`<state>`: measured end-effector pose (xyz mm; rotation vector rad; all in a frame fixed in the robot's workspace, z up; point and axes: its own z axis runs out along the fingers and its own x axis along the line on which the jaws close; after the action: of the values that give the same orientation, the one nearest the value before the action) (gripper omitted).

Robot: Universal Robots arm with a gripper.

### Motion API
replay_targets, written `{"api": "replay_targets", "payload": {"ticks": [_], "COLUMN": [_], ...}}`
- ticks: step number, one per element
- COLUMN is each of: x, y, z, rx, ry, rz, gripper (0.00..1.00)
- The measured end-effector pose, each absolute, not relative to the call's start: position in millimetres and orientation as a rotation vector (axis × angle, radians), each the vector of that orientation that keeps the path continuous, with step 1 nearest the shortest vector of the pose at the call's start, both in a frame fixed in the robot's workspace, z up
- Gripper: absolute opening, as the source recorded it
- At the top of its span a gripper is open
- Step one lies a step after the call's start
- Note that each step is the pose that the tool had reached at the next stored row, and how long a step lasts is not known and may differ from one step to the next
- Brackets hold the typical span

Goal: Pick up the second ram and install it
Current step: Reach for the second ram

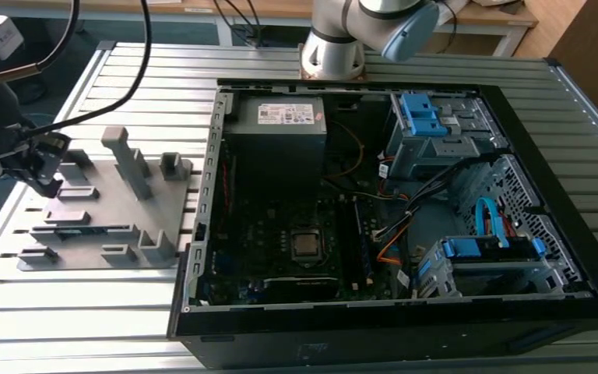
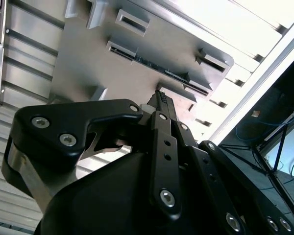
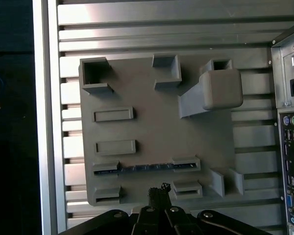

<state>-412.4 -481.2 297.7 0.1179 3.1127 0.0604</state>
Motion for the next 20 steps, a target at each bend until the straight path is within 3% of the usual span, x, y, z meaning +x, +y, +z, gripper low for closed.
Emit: {"api": "replay_targets", "payload": {"ticks": [20], "x": [-414.9], "y": [-489.0], "z": [275.5], "rx": [0.118], "ry": [3.113], "rz": [0.061], "gripper": [0.10]}}
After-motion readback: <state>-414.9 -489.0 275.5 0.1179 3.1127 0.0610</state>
